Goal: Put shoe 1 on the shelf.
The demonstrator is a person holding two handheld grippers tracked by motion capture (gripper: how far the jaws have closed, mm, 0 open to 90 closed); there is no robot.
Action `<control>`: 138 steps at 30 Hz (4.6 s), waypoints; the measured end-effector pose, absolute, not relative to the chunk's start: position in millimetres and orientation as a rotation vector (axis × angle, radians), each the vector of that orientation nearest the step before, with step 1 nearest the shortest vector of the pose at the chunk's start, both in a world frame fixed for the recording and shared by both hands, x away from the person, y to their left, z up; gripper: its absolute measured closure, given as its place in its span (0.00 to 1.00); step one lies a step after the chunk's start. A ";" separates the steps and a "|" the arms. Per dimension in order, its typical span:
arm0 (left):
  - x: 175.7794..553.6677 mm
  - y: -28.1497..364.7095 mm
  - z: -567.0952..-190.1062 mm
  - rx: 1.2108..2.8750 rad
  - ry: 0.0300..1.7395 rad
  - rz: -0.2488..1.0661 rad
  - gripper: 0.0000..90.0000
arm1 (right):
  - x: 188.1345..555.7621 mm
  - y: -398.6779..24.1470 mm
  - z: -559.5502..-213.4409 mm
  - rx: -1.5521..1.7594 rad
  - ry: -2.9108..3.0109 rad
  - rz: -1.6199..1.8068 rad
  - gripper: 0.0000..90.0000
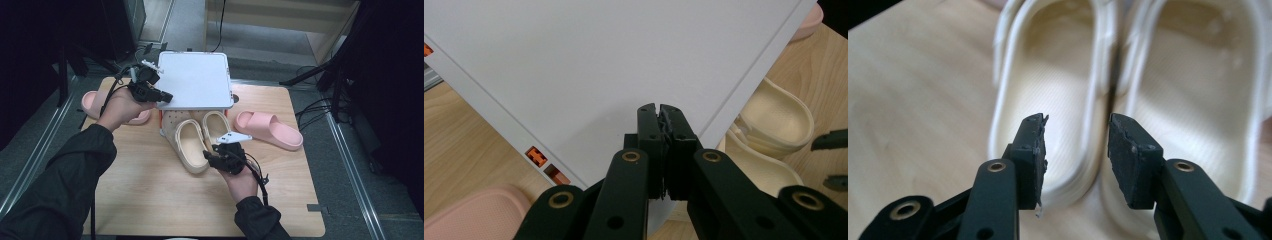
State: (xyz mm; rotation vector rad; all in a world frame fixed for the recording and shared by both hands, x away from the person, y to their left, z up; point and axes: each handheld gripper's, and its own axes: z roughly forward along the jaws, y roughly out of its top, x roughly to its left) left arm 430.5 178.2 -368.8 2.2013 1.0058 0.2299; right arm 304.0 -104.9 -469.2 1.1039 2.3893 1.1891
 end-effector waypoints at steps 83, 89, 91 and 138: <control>431.9 178.2 -369.0 2.187 1.033 0.182 0.99 | 360.7 -5.6 -510.8 1.115 2.405 1.196 0.90; 431.8 178.0 -369.2 2.185 1.029 0.184 0.99 | 372.5 -3.7 -514.5 1.132 2.379 1.224 0.93; 431.7 178.4 -369.4 2.182 1.029 0.185 0.99 | 373.6 -3.1 -514.5 1.134 2.379 1.215 0.93; 431.2 177.9 -369.2 2.181 1.041 0.190 0.99 | 314.2 -145.4 -506.1 1.112 2.504 1.032 0.98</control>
